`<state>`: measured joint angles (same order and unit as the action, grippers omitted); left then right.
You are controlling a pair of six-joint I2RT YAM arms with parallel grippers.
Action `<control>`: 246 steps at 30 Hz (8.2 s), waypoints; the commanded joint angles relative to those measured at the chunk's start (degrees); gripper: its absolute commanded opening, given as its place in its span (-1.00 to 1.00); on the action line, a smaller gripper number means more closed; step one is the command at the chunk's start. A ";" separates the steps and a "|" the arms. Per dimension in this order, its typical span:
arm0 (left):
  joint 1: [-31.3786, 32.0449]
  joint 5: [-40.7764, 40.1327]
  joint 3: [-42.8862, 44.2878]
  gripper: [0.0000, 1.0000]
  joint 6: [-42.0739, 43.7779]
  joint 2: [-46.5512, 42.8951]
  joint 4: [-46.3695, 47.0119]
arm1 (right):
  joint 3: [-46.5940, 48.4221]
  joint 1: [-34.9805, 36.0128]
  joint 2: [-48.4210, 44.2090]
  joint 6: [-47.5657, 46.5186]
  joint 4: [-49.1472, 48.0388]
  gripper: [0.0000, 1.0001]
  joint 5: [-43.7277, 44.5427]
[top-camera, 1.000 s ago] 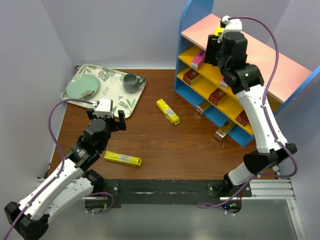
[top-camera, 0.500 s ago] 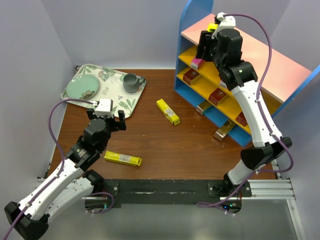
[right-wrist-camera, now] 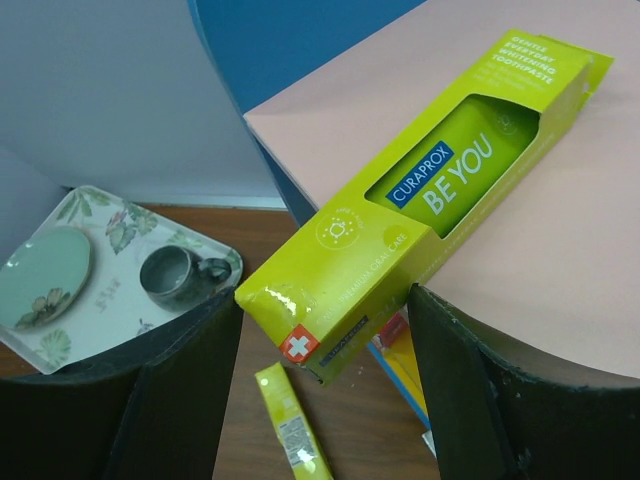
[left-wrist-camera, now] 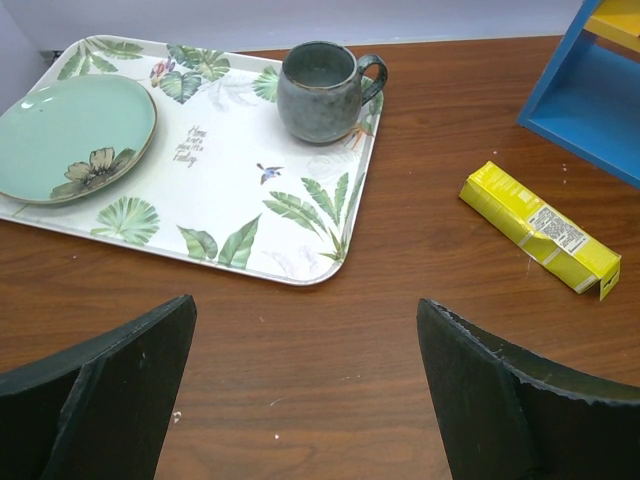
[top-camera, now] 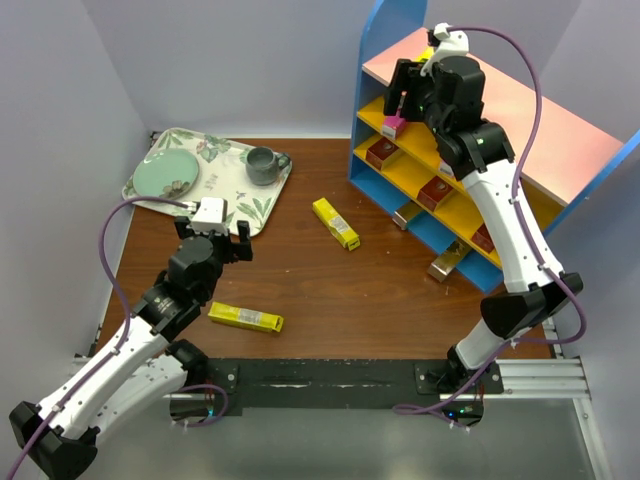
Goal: Place and organize the toothpastes onto the shelf
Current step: Place the toothpaste on the shelf, then pick up the toothpaste from the center of the board.
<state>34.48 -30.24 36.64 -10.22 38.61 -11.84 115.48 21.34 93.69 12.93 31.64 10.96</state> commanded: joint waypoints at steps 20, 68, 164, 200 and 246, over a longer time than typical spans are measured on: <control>-0.73 0.36 -0.34 0.94 0.99 -0.29 1.82 | 1.15 0.01 0.70 0.78 -3.34 0.32 0.81; -1.34 1.15 -0.26 0.93 1.08 0.06 1.99 | 2.56 -1.83 3.43 -3.00 -3.95 0.27 4.51; 48.67 -19.16 16.36 0.64 -60.62 55.26 -50.83 | -86.30 20.67 -39.20 1.75 -28.91 0.80 -3.14; 48.67 -19.59 17.06 0.36 -57.20 56.13 -47.76 | -86.30 20.58 -38.41 1.75 -29.09 0.80 -3.31; 41.99 -16.43 18.73 -1.00 -42.79 44.90 -39.67 | -87.97 20.58 -41.22 2.10 -29.96 0.80 -6.56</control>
<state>78.83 -45.74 53.10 -56.80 89.47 -54.81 28.56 41.74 54.24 14.37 4.86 6.39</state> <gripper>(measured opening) 0.221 0.899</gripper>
